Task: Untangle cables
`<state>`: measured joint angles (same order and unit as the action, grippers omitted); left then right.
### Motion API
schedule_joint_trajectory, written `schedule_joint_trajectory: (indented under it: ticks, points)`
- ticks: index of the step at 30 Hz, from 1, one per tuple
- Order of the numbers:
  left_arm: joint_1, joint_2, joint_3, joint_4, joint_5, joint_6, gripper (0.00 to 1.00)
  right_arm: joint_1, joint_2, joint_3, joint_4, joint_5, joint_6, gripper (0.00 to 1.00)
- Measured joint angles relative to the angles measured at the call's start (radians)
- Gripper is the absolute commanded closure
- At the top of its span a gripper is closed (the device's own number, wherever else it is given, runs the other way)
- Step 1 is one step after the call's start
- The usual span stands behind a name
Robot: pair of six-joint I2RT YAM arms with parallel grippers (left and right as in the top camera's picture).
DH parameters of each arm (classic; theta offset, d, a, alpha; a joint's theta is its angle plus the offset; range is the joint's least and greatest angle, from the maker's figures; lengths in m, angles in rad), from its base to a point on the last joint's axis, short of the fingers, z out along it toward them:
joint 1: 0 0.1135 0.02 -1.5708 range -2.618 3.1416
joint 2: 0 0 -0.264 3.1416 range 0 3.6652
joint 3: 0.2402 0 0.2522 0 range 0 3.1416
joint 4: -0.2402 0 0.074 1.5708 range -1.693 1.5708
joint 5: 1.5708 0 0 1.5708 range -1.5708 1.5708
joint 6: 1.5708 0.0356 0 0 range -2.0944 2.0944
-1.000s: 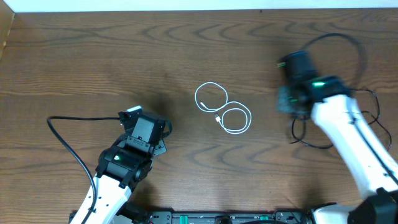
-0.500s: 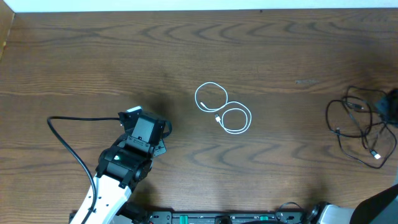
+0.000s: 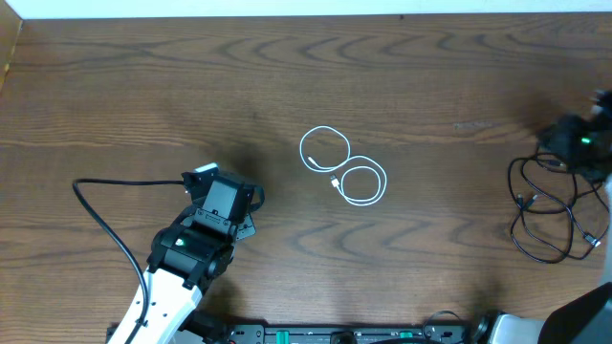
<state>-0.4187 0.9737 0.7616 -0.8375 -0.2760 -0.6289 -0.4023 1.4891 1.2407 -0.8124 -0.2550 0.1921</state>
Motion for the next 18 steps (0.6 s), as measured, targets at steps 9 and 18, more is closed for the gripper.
schedule_joint_trajectory:
  ticks: [9,18]
  points:
    - [0.000,0.000,0.000,0.000,0.001,0.000,0.71,0.328,0.030,0.000,0.006,-0.072,-0.150,0.39]
    - [0.000,0.000,0.000,0.000,0.005,0.000,0.71,0.610,0.246,0.000,0.039,-0.067,-0.274,0.41]
